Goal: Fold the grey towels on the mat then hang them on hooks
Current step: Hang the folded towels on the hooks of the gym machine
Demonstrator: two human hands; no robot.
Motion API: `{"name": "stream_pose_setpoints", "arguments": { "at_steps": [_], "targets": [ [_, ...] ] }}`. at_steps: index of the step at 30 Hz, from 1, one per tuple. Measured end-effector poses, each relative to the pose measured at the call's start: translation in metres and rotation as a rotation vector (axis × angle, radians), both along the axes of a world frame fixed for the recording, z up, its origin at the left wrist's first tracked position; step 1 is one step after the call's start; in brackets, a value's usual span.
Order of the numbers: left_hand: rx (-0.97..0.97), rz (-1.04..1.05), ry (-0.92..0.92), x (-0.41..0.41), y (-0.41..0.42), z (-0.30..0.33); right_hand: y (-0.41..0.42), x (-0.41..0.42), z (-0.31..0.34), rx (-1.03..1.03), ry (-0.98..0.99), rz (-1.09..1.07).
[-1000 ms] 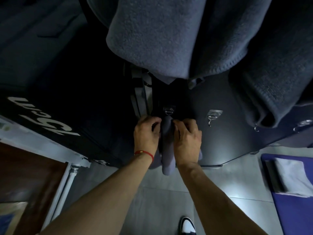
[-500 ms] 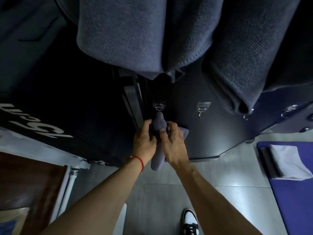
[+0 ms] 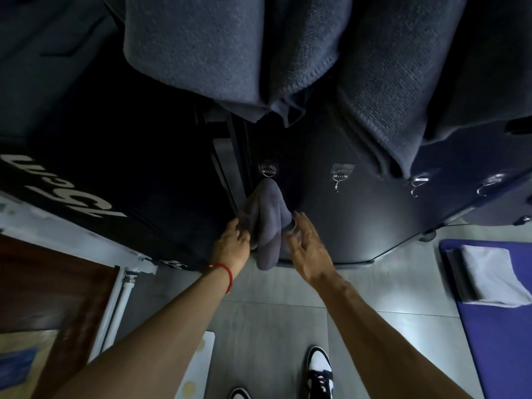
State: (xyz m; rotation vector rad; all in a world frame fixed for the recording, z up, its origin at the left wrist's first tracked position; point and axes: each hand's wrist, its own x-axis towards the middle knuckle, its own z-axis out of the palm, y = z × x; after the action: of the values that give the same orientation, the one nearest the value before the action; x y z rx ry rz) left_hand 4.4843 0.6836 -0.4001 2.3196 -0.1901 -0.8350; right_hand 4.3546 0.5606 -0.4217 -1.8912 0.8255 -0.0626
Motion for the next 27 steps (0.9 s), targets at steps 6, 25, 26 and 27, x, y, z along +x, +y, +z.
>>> {"name": "stream_pose_setpoints", "arguments": {
  "at_steps": [6, 25, 26, 27],
  "targets": [
    [-0.162, 0.038, -0.087, -0.044, 0.035, 0.040, 0.005, -0.034, 0.039, -0.127, -0.047, -0.046],
    [-0.284, -0.693, -0.249, -0.263, -0.073, 0.168, -0.029, -0.301, 0.146, -0.353, 0.104, -0.243],
    [-0.278, -0.724, -0.256, -0.280, -0.088, 0.172, -0.039, -0.320, 0.148, -0.350, 0.126, -0.263],
    [-0.278, -0.754, -0.245, -0.297, -0.103, 0.177, -0.048, -0.340, 0.150, -0.341, 0.148, -0.279]
  ]
}}
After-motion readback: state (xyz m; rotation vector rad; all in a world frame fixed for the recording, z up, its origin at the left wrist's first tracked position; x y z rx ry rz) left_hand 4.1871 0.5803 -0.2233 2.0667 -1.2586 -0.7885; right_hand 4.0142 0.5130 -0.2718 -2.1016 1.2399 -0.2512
